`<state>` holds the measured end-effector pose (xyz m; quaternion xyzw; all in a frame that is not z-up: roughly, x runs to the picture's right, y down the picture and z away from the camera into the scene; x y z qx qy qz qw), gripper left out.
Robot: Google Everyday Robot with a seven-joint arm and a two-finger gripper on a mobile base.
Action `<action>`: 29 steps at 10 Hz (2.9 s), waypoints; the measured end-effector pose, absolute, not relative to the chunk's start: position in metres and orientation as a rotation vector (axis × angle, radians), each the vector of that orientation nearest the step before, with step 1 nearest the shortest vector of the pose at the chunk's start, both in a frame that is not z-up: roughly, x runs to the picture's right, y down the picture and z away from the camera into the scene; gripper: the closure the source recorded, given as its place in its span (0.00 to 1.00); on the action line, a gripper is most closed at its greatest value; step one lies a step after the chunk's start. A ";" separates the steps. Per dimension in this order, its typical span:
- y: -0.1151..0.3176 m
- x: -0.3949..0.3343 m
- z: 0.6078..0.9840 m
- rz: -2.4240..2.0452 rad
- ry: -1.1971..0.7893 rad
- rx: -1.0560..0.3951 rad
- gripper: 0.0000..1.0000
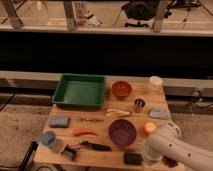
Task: Place eraser in plastic cup
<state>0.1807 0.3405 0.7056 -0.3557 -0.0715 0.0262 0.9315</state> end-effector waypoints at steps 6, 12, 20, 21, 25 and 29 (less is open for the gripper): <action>0.337 0.181 0.714 0.063 -0.151 -0.738 0.20; 0.343 0.183 0.712 0.044 -0.146 -0.728 0.20; 0.350 0.190 0.717 0.058 -0.136 -0.720 0.20; 0.351 0.191 0.719 0.059 -0.140 -0.723 0.20; 0.353 0.194 0.721 0.059 -0.154 -0.729 0.37; 0.355 0.195 0.722 0.053 -0.161 -0.728 0.77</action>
